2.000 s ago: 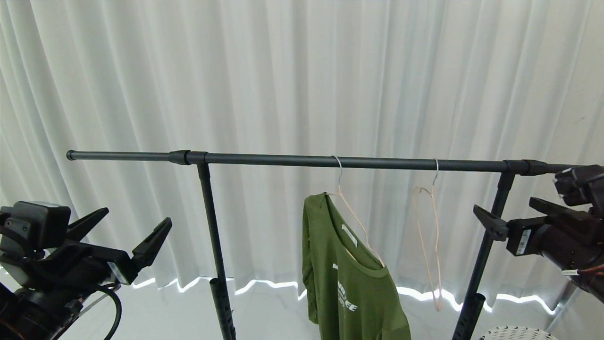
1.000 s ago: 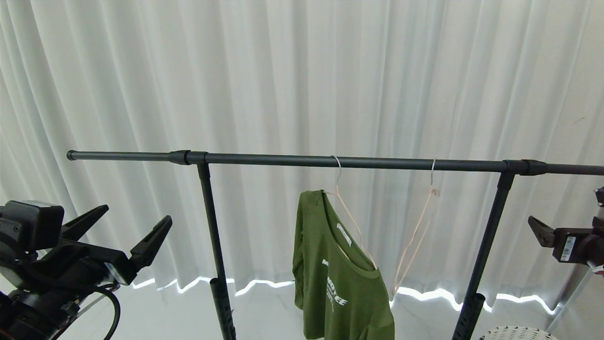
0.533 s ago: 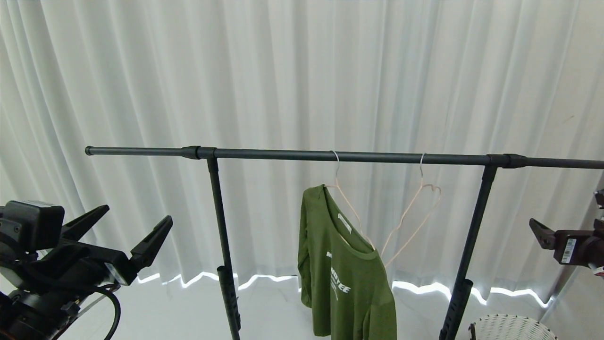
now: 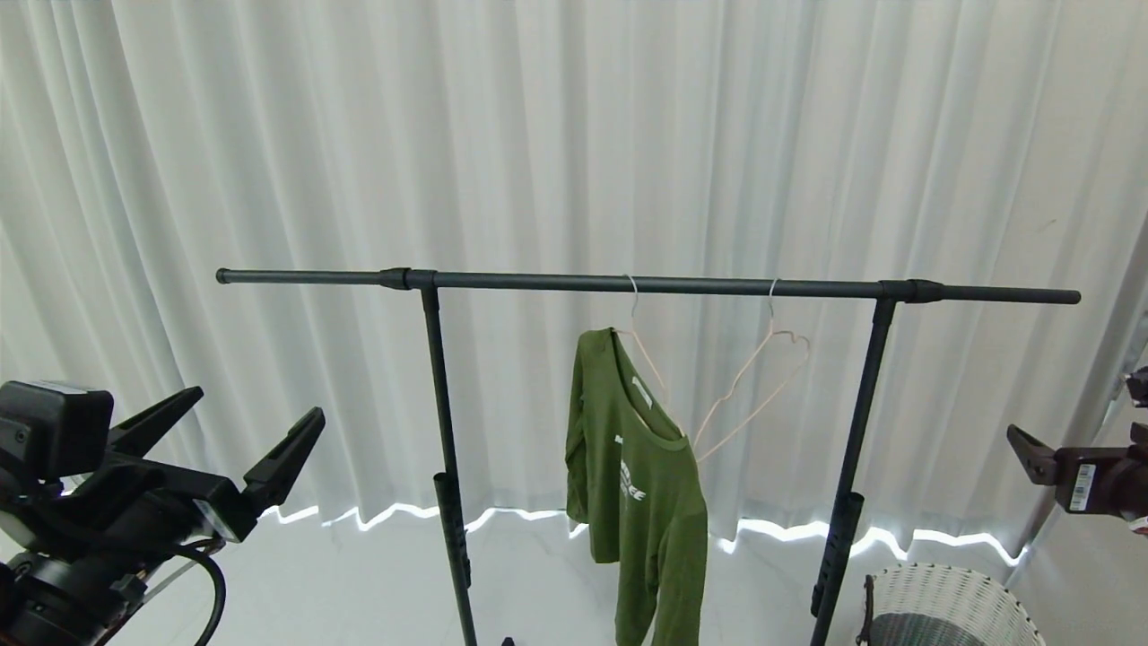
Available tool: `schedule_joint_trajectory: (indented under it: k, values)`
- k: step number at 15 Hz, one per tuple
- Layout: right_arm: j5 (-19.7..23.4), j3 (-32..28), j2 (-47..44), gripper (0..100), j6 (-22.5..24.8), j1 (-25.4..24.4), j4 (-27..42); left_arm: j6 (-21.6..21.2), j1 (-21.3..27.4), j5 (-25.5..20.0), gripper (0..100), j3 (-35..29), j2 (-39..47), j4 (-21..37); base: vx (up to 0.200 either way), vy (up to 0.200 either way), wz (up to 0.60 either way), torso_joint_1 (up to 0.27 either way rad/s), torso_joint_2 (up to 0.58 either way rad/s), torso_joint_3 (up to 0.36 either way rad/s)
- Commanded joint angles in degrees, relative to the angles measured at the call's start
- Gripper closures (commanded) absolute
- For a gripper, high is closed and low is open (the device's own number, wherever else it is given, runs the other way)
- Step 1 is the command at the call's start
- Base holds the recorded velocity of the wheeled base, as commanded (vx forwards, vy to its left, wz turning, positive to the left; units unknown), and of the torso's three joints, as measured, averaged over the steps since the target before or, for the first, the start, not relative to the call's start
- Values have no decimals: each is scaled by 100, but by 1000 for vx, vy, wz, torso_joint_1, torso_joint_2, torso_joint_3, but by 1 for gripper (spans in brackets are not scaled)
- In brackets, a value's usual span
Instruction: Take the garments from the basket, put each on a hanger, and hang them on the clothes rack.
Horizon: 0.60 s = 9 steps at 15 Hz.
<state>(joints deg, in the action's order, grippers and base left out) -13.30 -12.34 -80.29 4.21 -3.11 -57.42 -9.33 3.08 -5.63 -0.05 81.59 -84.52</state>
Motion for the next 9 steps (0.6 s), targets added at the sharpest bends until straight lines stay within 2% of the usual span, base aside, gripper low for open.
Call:
schedule_joint_trajectory:
  k: [1,6,9]
  values:
    - [3,12,-40,0,10,3,3,-8,-1,9,0,-4,-12,5,0,0,0,0,0,0]
    - [3,12,-40,0,28,3,3,-8,-1,18,0,5,-12,5,0,0,0,0,0,0]
    - [3,12,-40,0,28,3,3,-8,-1,27,0,-4,-20,5,0,0,0,-167,365,186]
